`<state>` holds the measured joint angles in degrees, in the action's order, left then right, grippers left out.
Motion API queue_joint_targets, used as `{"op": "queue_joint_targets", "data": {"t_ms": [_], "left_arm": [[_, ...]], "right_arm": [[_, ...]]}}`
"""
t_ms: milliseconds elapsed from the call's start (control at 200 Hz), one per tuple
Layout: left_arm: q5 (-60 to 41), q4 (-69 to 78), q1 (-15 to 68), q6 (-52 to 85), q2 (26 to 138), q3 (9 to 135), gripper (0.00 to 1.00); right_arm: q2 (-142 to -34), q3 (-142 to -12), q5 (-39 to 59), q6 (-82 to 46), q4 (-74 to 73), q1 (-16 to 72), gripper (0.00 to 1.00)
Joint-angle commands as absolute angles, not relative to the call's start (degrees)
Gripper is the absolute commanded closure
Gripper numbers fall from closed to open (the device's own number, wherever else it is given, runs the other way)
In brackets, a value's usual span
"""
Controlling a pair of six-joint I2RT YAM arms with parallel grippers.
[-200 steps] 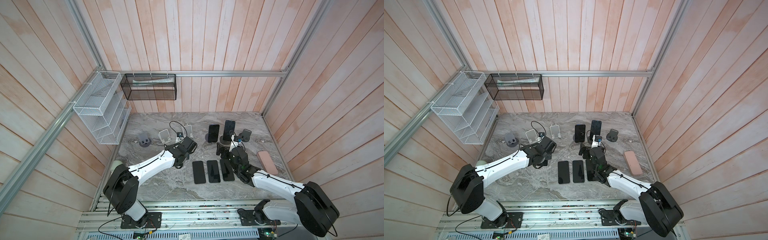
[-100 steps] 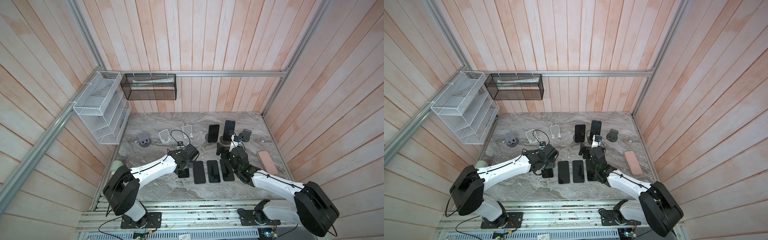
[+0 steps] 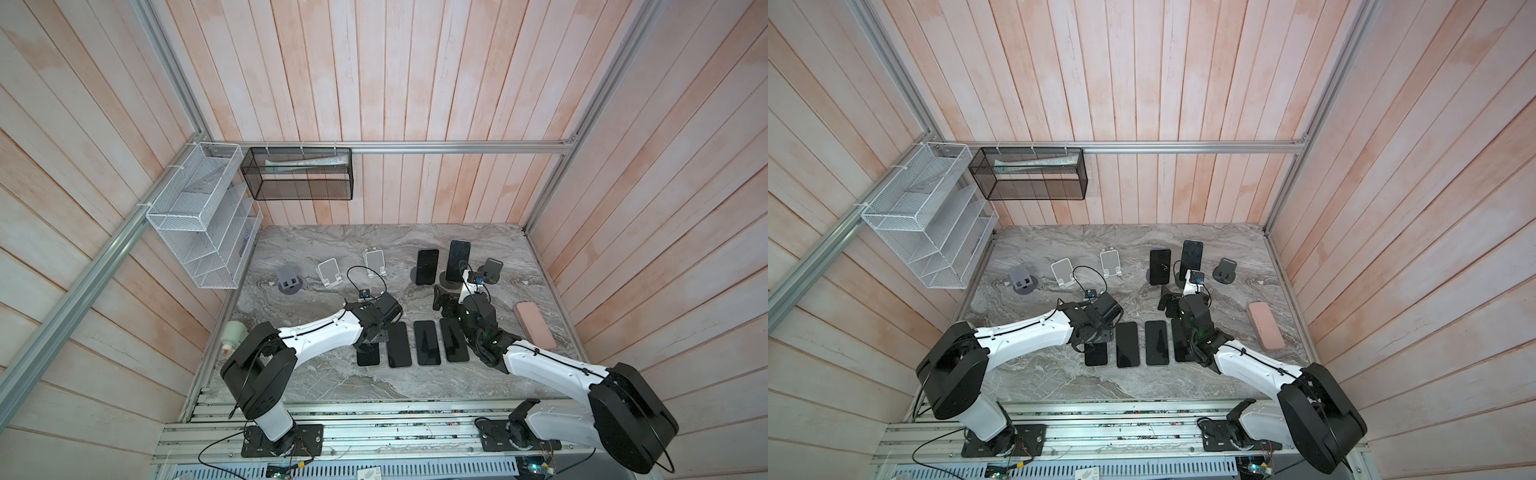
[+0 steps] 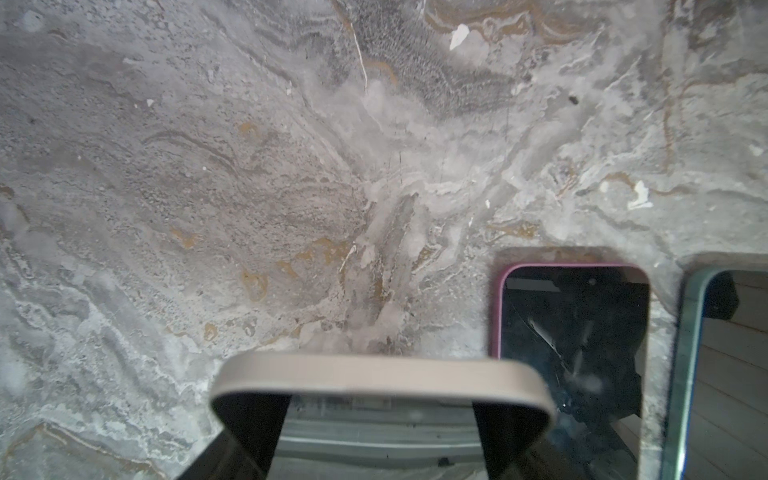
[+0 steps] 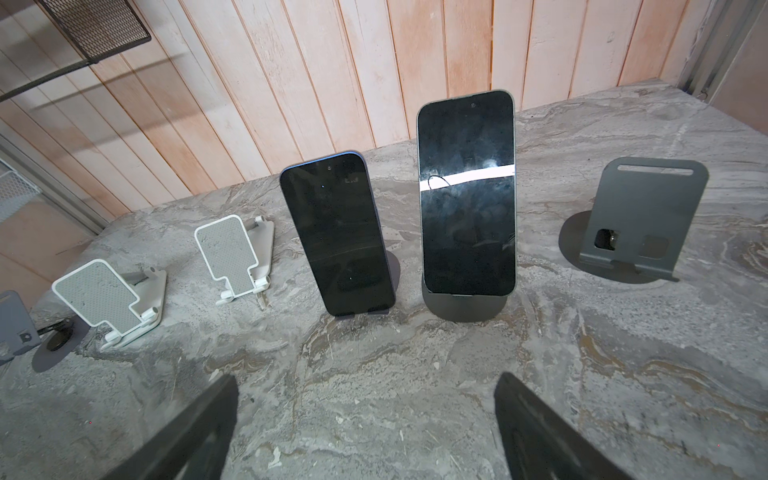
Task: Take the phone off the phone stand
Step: 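Lower the white-framed phone flat beside the pink-edged phone with the left gripper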
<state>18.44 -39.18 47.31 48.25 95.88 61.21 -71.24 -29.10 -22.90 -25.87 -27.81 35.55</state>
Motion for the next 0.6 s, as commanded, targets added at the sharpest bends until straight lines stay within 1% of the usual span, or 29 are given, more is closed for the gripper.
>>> {"op": "queue_joint_targets", "data": {"t_ms": [0, 225, 320, 415, 595], "left_arm": [[18.78, -36.29, 47.54, 48.90, 97.54, 60.54, 0.34], [19.95, -33.10, 47.46, 48.49, 99.13, 59.77, 0.34], [18.88, -32.27, 47.46, 47.34, 100.67, 60.03, 0.34], [19.61, -32.61, 47.46, 47.12, 101.75, 59.78, 0.33], [21.44, -32.96, 47.46, 47.55, 102.48, 58.81, 0.28]], "right_arm": [[-70.69, -29.81, -23.34, -25.93, -27.26, 35.85, 0.03], [-70.54, -29.74, -23.10, -26.22, -27.33, 35.83, 0.03], [-71.13, -29.83, -22.76, -26.62, -27.49, 35.86, 0.03], [-71.87, -30.10, -22.09, -26.98, -27.47, 35.86, 0.03], [-71.90, -30.41, -21.44, -27.25, -27.02, 35.94, 0.03]]}}
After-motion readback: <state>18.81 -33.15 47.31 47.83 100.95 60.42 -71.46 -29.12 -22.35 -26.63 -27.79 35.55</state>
